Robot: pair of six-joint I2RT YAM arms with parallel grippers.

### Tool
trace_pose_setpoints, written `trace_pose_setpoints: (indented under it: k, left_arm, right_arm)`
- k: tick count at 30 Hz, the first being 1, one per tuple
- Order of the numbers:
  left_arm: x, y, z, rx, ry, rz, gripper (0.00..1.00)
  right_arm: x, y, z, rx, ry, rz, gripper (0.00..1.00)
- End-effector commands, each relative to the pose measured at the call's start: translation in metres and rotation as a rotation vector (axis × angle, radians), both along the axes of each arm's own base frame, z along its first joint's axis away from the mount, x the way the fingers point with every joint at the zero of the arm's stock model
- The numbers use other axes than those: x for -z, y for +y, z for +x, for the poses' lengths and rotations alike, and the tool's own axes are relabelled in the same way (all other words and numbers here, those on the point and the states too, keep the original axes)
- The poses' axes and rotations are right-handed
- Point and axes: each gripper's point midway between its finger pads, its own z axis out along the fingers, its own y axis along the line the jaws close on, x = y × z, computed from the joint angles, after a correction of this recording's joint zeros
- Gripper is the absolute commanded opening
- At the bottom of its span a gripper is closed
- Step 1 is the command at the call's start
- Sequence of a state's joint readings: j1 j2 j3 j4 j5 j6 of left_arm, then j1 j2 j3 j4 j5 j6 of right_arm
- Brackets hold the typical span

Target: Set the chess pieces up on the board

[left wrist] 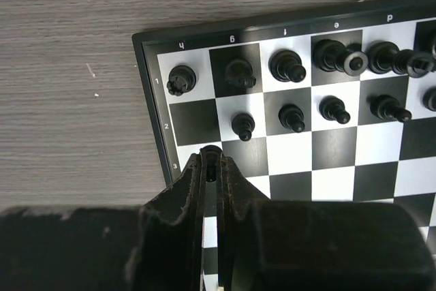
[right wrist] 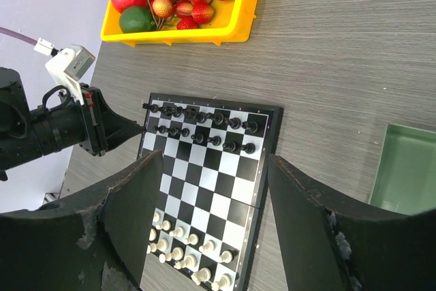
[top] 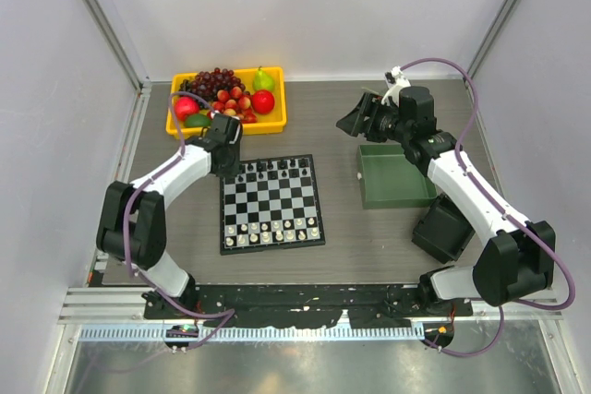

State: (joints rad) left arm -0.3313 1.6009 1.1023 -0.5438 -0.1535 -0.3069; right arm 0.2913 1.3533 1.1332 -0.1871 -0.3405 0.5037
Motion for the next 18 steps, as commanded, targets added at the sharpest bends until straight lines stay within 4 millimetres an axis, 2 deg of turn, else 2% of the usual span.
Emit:
trace_pose_setpoints:
  k: [1, 8, 18]
  left_arm:
    - [-0.006, 0.005, 0.015, -0.017, -0.022, 0.026, 0.01]
    - [0.005, 0.008, 0.019, -0.028, -0.009, 0.020, 0.01]
    - [0.010, 0.012, 0.024, -0.038, -0.008, 0.014, 0.00]
  right_arm:
    - [-0.011, 0.000, 0.005, -0.004, -0.044, 0.015, 0.69]
    - [-0.009, -0.002, 0.007, -0.001, -0.038, 0.013, 0.69]
    - [-0.006, -0.001, 0.007, -0.004, -0.031, 0.014, 0.69]
